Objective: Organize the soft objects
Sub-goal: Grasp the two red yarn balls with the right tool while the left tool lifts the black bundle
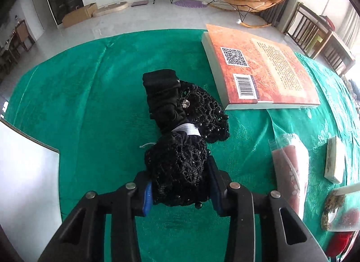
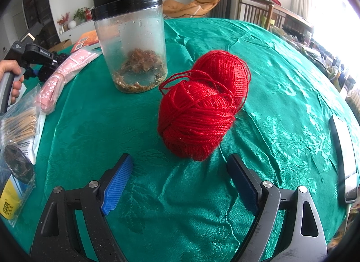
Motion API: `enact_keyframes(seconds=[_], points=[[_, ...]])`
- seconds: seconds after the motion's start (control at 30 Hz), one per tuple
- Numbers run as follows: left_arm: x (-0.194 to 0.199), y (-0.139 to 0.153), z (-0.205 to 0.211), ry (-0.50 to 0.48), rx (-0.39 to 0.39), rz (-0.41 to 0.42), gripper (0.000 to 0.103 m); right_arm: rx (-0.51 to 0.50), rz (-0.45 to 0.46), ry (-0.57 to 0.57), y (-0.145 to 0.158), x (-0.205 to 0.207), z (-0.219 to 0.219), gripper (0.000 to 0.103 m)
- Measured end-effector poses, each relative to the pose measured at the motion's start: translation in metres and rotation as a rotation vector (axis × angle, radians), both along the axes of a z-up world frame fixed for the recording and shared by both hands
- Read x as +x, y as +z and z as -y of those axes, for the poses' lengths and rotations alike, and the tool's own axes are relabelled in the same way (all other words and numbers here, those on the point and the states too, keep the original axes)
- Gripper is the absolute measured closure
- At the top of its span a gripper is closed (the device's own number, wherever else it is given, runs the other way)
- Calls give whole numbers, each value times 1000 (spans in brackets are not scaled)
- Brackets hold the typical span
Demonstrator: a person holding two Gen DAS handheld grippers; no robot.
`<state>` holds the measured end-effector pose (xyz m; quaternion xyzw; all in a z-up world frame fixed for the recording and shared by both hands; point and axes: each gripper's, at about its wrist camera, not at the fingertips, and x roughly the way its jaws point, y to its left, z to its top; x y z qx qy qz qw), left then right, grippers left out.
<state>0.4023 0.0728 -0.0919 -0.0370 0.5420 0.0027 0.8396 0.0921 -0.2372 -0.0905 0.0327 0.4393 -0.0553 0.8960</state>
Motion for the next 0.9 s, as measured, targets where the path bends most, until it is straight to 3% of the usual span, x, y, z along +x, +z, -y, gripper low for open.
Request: enact_keyframes(seconds=[0.23,0.33,0.4,0.53,0.7,0.73,0.9], points=[[-37,24,-12,12,-83,81,66,39,15,6,3,-5,3,16],[-55,39,-20,-13,-106,108,66,308,152,-16,25,-28,35,16],[-68,48,-21,-40,-97,124,66,406,242,-118,38,-41,63,16],[-91,63,-23,-71,-136,135,66,508,132,-175,38,-7,96,15],[-117,83,-21,-106,-171,163,66,422,-107,-81,20,52,72,20],[-122,87,-20,-114,-176,168,66,383,-121,-66,17,58,66,45],[-152,111,-18,-153,-203,210,66,274,-57,-72,39,76,66,52]])
